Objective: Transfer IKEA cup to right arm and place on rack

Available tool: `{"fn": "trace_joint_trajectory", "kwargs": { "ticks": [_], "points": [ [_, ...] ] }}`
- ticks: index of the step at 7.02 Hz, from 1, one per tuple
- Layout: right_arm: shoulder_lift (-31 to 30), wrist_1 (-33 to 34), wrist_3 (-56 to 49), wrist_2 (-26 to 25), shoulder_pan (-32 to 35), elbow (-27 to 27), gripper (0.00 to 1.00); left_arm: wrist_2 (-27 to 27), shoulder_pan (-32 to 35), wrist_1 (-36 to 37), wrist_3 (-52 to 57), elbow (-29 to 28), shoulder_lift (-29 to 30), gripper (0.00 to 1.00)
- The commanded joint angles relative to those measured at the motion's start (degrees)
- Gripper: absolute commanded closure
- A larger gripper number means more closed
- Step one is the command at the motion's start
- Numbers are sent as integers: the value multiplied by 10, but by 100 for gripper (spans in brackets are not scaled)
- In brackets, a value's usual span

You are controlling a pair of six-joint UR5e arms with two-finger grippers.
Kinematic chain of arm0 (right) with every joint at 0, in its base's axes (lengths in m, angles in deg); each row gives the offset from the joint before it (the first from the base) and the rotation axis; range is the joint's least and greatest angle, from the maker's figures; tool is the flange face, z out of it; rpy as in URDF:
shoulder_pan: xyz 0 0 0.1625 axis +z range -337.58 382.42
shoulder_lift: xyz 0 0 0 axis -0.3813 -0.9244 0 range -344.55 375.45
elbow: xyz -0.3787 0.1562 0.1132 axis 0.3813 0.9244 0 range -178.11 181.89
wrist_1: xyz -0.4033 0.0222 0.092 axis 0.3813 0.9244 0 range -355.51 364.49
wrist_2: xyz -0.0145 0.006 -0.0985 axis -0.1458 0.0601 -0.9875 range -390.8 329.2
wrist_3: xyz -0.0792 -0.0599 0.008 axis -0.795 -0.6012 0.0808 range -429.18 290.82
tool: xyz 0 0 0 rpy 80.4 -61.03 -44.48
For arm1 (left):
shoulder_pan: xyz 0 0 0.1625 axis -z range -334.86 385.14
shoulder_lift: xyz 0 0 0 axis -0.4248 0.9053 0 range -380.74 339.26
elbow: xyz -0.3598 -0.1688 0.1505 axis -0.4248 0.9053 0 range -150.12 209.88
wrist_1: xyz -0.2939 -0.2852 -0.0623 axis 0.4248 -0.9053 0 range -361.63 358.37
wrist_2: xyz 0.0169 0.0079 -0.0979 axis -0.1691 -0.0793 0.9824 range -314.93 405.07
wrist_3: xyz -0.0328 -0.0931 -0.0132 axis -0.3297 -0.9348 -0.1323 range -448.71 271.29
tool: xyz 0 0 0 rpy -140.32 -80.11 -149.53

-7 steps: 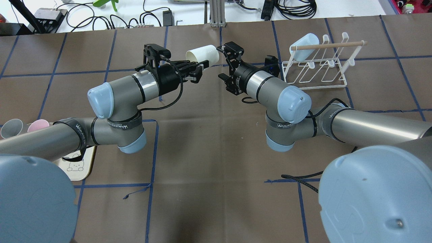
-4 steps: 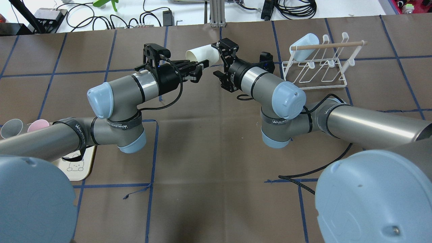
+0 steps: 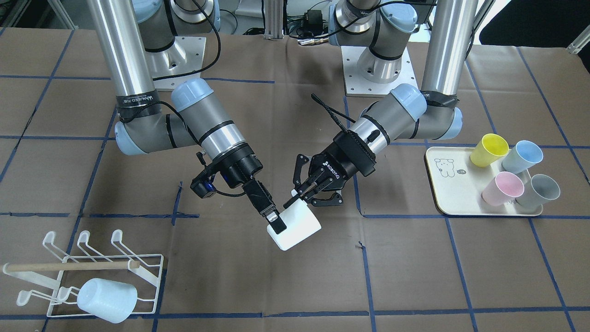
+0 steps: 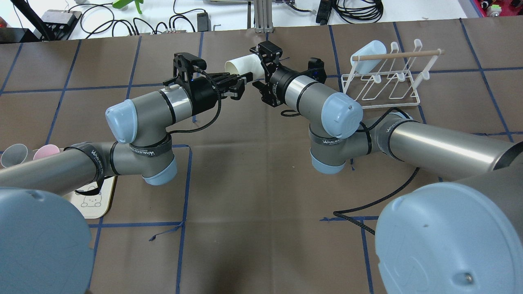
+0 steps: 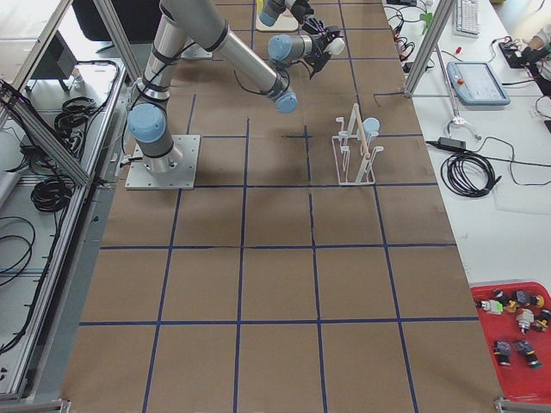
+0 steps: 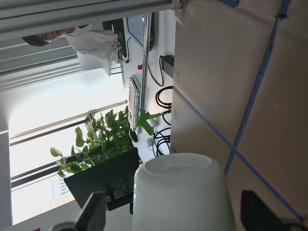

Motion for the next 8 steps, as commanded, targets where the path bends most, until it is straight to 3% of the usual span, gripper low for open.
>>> {"fn": "trace_joint_trajectory", "kwargs": {
  "ticks": [1, 8],
  "points": [
    [10, -1, -1, 0, 10, 6, 1, -1, 0, 0, -1, 1, 0, 100],
    [15, -20, 1, 1, 16, 18, 5, -1, 0, 2, -17, 1, -4, 100]
  ]
}}
